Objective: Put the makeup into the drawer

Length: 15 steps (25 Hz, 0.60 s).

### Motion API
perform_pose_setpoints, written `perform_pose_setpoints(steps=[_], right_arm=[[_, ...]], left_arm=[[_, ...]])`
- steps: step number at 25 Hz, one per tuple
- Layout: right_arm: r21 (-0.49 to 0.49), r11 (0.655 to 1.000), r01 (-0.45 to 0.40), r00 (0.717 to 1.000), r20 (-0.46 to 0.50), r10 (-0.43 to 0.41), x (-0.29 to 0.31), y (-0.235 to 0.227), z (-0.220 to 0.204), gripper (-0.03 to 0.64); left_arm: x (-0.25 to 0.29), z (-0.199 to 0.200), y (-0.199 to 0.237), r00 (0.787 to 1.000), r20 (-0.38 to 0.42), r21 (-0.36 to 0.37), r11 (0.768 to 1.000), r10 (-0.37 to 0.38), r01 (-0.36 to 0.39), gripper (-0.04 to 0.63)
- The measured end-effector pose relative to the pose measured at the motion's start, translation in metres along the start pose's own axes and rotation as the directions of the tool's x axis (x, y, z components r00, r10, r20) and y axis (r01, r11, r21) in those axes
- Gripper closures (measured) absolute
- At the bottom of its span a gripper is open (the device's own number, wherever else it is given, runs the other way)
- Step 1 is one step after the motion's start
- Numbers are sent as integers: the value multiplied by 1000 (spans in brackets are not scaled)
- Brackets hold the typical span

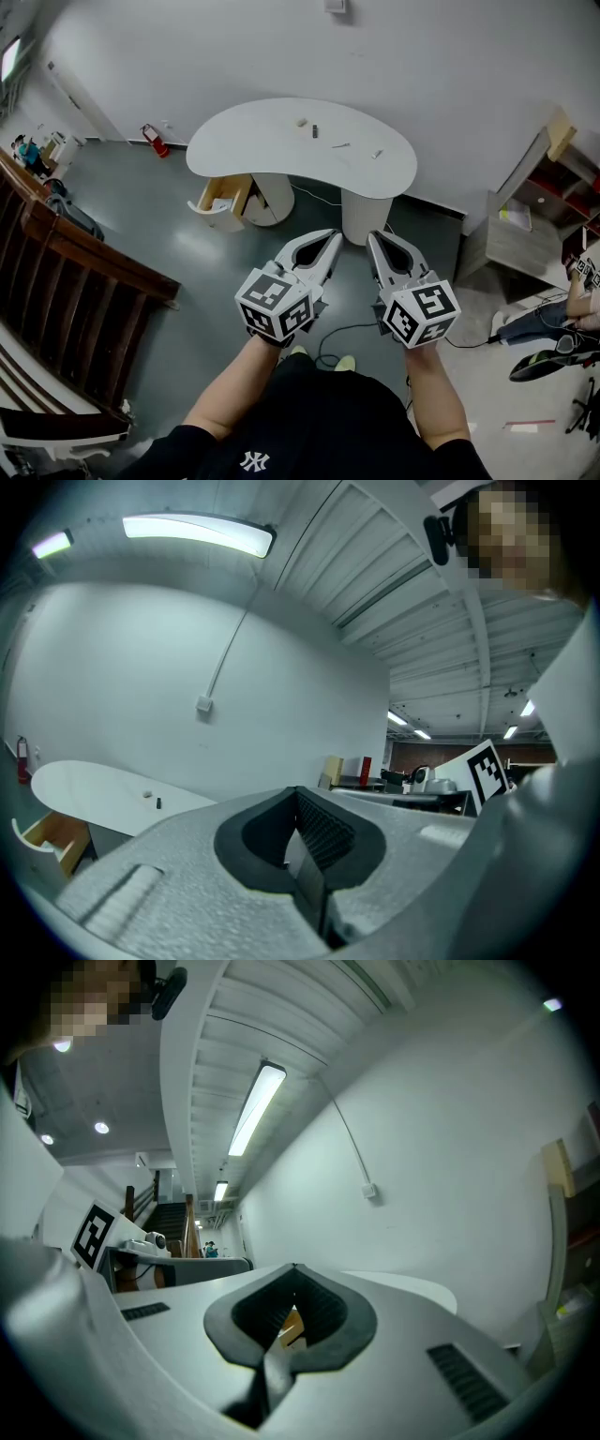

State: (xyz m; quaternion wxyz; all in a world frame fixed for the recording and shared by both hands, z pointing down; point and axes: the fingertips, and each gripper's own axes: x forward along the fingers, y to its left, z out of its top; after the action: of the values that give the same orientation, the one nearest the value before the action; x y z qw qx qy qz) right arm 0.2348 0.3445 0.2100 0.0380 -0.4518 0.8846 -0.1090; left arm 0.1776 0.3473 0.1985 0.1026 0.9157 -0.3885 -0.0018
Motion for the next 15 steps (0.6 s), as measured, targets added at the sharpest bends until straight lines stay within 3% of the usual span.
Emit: perform_pose_setpoints(steps=[8,15], right_arm=[[-8,1000,6,1000,-10,-6,5,-11,-1,603],[-14,1000,25,999,-32,-25,31,-22,-5,603]], left_arm=[[15,-1,-1,1000,-3,7,1000,-12,12,585],[36,-3,25,999,-11,-13,999,-33,33,586]])
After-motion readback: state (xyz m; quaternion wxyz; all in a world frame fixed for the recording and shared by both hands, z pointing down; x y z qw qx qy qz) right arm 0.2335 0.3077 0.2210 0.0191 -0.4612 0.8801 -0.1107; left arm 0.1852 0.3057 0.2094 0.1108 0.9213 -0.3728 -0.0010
